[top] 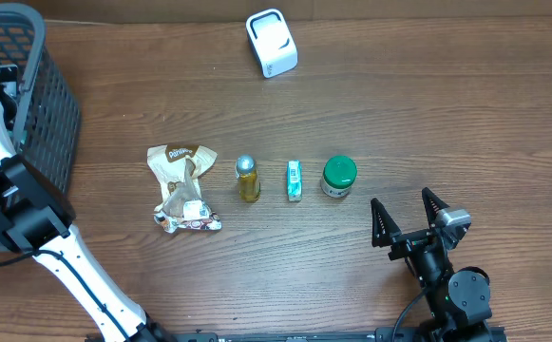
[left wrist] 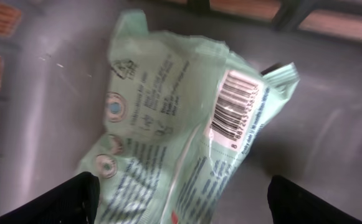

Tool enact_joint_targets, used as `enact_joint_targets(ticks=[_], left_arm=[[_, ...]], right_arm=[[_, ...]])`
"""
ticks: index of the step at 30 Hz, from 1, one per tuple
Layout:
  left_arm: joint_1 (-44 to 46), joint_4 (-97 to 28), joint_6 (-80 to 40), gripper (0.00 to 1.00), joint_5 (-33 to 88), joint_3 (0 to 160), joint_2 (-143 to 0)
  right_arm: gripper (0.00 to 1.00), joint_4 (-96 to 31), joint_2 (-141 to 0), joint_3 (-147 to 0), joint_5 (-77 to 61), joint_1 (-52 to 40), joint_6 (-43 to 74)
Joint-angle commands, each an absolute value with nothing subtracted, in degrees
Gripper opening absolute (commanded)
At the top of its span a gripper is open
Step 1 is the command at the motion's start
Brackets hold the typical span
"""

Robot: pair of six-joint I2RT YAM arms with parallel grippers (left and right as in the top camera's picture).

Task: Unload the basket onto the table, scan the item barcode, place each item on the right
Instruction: 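Grasp the mint-green wipes pack in the basket and lift it, then carry the mint-green pack with the left gripper over the table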

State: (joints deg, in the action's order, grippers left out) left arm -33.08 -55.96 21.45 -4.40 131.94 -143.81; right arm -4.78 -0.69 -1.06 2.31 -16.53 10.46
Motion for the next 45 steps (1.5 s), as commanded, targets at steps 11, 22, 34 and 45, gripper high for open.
enact_joint_targets(ticks=[11,22,34,45], left_arm=[[-32.97,-55.77,18.72,0.18,-6.13,126.13,-144.62],[-31.44,-61.45,0.97,0.04,-2.94,138.89,-127.63],[-20.93,-73.52,-10.57,0.04,13.78,139.09,-99.48],[-2.09,-85.69,-10.79,0.04,14.85,131.57,-101.3]], right_arm=[[1.0,-4.62,-0.19,-0.47,2.28,-16.32,10.48],[1.0,-4.62,-0.19,-0.47,2.26,-16.32,10.48],[1.0,-4.64,-0.19,-0.47,2.26,-16.32,10.48],[1.0,-4.62,-0.19,-0.47,2.28,-16.32,10.48]])
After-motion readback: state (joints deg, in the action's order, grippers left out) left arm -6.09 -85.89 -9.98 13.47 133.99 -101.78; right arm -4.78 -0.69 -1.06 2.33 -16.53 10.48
